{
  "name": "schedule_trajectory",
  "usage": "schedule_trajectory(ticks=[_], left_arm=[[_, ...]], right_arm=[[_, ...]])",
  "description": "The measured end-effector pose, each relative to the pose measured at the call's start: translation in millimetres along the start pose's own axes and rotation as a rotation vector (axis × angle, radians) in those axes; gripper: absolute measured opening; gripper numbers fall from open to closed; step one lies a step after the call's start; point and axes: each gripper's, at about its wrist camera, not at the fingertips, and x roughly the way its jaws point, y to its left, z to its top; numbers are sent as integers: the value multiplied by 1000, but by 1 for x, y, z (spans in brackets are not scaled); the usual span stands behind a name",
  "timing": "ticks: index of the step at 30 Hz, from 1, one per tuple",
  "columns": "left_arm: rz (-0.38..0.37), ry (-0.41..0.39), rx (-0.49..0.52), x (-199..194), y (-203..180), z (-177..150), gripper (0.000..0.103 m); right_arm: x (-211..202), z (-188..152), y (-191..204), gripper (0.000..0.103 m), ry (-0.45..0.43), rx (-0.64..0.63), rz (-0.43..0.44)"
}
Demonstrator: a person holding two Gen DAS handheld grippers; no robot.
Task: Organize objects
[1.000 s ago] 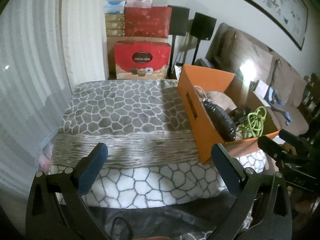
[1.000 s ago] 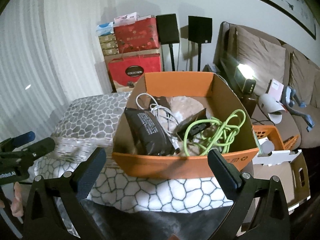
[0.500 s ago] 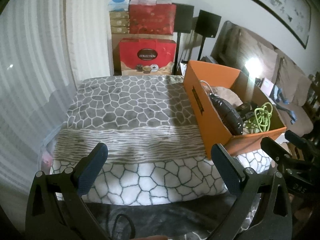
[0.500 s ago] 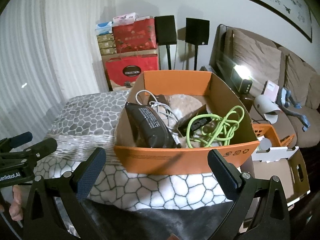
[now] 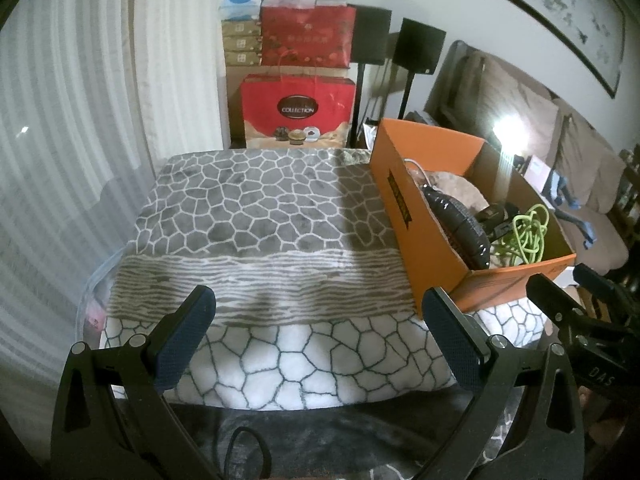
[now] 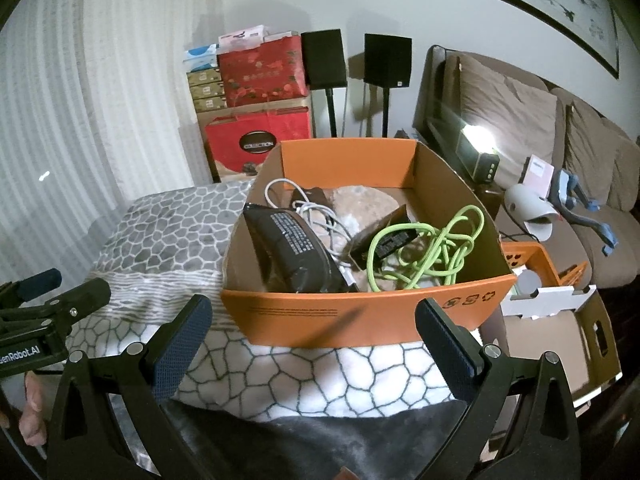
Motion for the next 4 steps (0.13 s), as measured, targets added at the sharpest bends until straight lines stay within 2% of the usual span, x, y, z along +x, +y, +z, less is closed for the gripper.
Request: schedule_trajectory(ticks=[4], left_arm=[[4, 0, -1, 1, 0, 0, 103]], right_arm=[[0, 0, -1, 102, -2, 0, -1]])
